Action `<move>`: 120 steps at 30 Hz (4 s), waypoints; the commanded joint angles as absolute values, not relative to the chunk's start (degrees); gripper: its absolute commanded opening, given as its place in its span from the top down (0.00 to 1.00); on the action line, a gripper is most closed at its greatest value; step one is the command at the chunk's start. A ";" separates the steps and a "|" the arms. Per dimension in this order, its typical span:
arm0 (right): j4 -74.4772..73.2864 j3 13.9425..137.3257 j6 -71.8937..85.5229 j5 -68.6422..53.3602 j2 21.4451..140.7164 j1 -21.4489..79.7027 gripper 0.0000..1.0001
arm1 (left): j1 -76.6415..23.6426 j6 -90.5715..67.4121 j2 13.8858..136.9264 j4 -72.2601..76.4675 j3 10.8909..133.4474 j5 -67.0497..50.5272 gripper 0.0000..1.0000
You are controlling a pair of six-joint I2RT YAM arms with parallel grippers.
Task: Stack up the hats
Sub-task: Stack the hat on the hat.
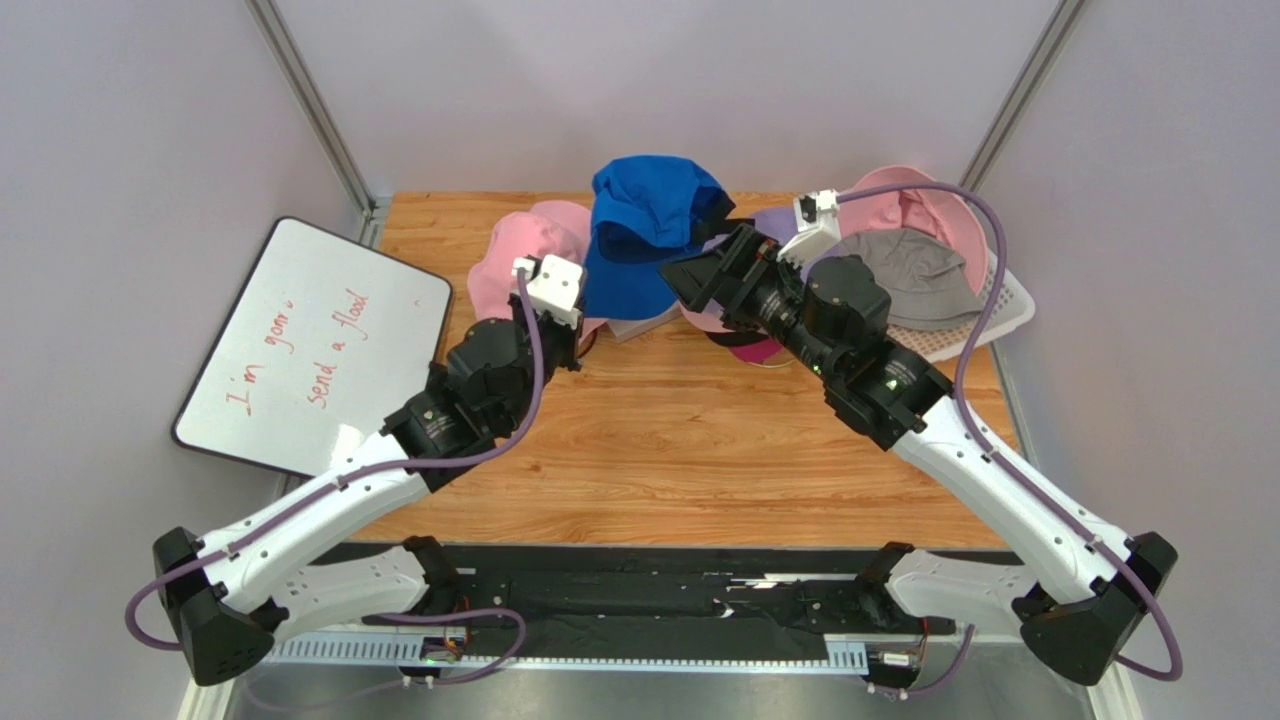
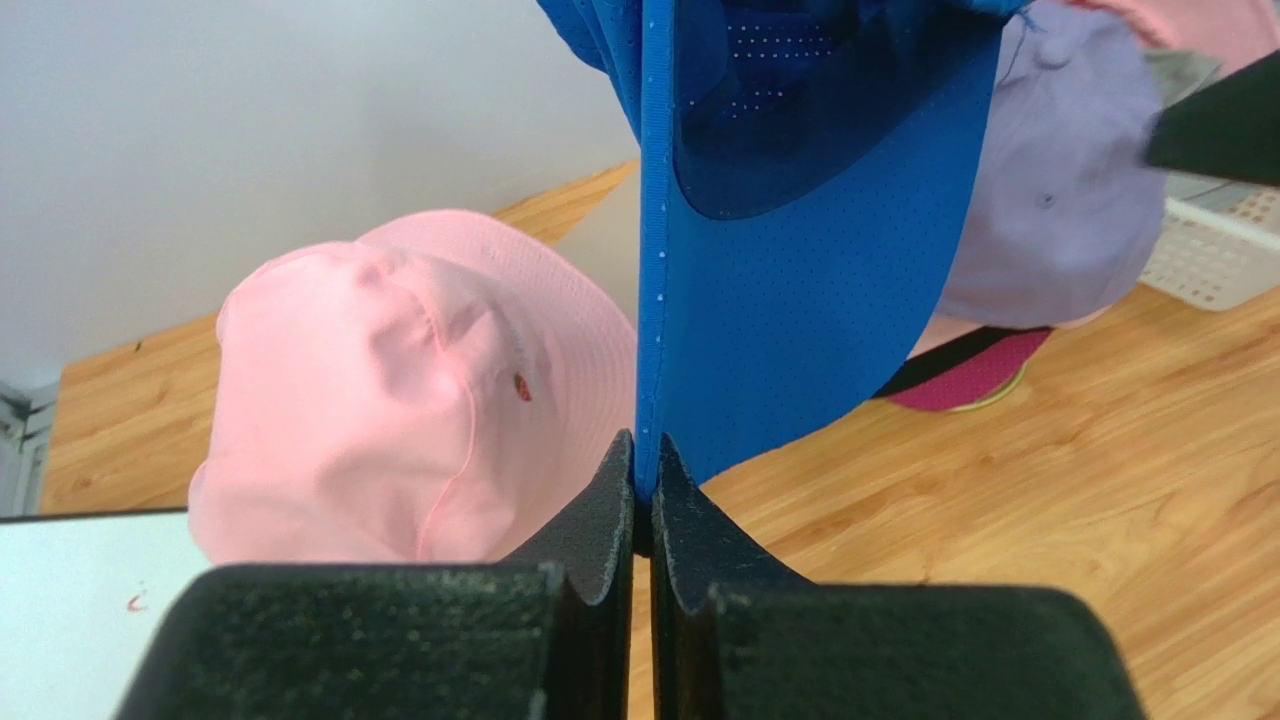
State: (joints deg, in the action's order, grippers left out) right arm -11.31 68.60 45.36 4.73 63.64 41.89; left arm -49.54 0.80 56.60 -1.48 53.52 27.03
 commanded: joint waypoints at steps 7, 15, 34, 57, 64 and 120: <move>6.76 64.95 54.49 7.82 63.20 41.66 0.10 | -53.78 -1.13 56.08 5.36 54.76 30.32 1.00; 10.89 62.41 58.35 8.43 64.07 41.66 0.10 | -56.07 -3.60 53.88 6.33 53.88 31.55 1.00; 14.06 64.69 55.46 13.18 63.01 37.44 0.21 | -59.59 -1.85 48.34 11.68 44.83 31.64 1.00; 11.61 67.58 52.39 7.65 67.41 27.69 1.00 | -62.67 14.22 55.54 25.92 42.10 36.30 1.00; 6.16 73.19 48.26 -5.78 70.83 19.44 1.00 | -58.63 20.21 67.47 29.43 46.40 35.41 1.00; -12.57 78.75 28.13 -36.04 82.00 -6.24 1.00 | -51.50 13.37 86.67 23.49 54.40 7.23 0.00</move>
